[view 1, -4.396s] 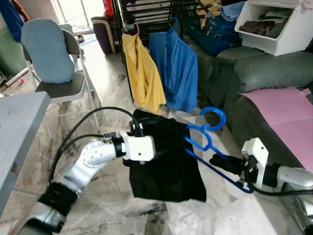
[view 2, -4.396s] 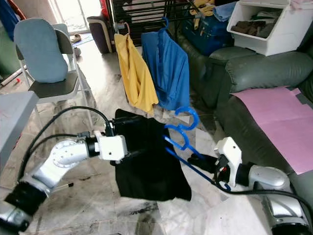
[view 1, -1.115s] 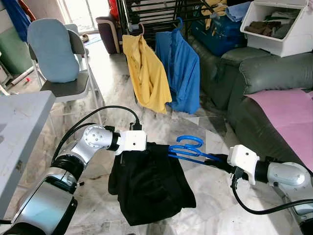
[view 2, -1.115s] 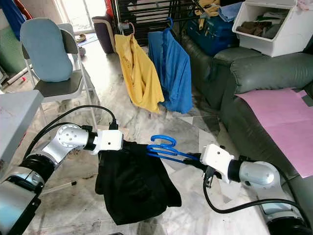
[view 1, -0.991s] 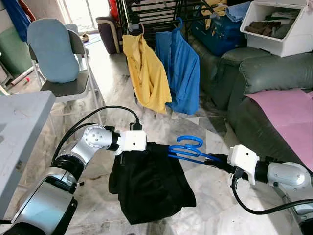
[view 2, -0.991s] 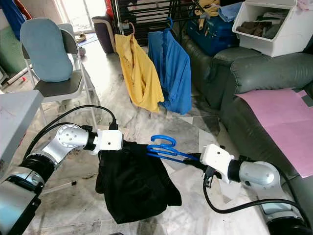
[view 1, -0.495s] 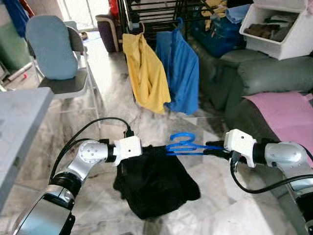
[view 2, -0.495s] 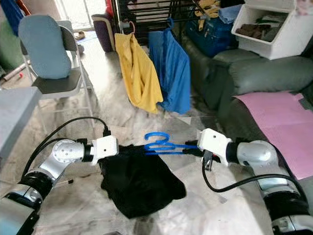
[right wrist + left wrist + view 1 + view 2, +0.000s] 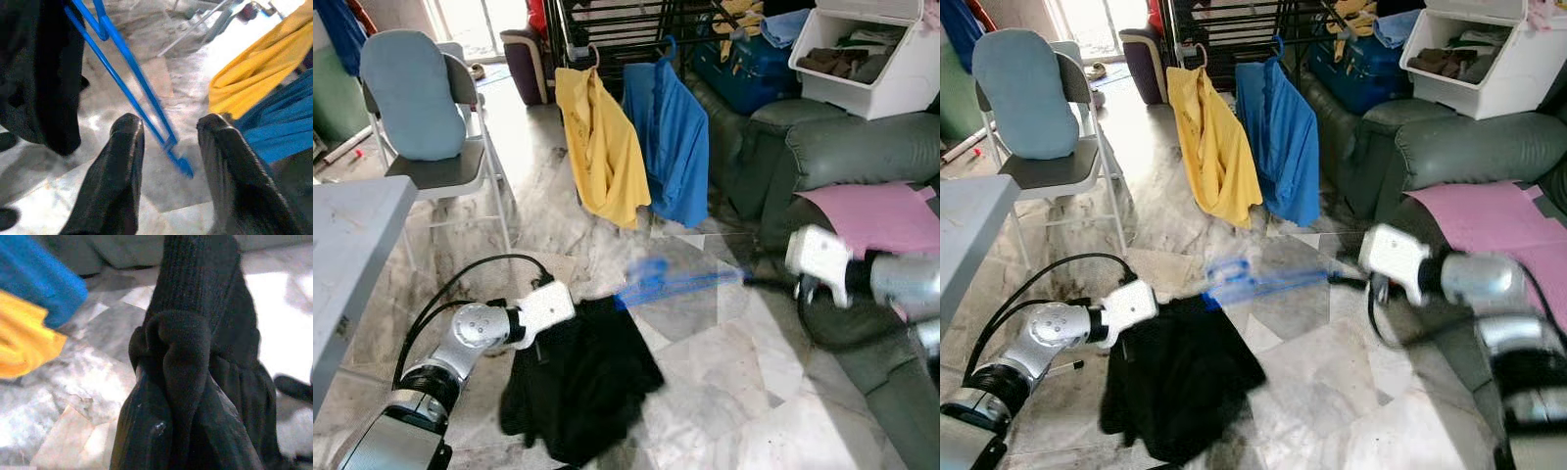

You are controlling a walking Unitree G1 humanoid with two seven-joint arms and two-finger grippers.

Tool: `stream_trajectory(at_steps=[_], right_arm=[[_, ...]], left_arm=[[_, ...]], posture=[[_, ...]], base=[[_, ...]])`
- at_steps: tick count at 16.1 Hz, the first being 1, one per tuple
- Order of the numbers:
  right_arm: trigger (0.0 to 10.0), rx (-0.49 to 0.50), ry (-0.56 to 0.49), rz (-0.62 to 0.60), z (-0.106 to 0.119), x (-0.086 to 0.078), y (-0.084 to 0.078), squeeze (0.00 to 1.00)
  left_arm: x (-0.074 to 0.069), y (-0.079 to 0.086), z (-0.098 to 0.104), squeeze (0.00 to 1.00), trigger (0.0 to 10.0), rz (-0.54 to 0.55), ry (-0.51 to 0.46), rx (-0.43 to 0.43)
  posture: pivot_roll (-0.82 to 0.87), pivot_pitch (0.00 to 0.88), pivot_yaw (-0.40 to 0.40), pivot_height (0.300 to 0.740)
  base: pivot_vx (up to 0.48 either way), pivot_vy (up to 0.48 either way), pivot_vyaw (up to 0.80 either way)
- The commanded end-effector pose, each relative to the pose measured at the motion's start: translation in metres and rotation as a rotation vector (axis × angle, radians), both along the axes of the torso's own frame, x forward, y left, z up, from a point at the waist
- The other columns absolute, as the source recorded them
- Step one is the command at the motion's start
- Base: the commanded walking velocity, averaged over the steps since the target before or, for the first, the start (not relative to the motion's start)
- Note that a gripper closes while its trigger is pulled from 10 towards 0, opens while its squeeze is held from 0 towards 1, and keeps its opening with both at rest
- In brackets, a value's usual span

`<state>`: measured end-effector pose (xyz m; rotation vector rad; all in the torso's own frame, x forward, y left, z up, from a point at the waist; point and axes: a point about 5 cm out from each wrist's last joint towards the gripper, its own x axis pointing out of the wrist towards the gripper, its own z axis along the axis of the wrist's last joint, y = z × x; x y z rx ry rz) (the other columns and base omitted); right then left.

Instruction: Hang hanger

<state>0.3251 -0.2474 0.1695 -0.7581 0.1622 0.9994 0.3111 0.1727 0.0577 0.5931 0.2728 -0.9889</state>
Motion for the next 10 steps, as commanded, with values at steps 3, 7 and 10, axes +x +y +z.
stream_trajectory(at_steps=[3, 7, 10], right_arm=[[10.0, 0.117, -0.241, -0.189, 0.032, 0.016, -0.014, 1.00], [10.0, 0.250, -0.316, -0.348, 0.006, 0.011, -0.009, 1.00], [10.0, 0.407, -0.219, -0.562, -0.031, 0.011, 0.000, 1.00]], left_arm=[[0.008, 0.015, 0.007, 0.00, 0.0, 0.263, -0.033, -0.197], [0.003, 0.019, -0.002, 0.00, 0.0, 0.424, -0.008, -0.323], [0.001, 0.014, -0.005, 0.00, 0.0, 0.510, -0.024, -0.389]], posture=[[-0.14, 0.000, 0.004, 0.740], [-0.14, 0.000, 0.019, 0.740], [-0.13, 0.000, 0.027, 0.740]], base=[[0.000, 0.000, 0.00], [0.000, 0.000, 0.00], [0.000, 0.000, 0.00]])
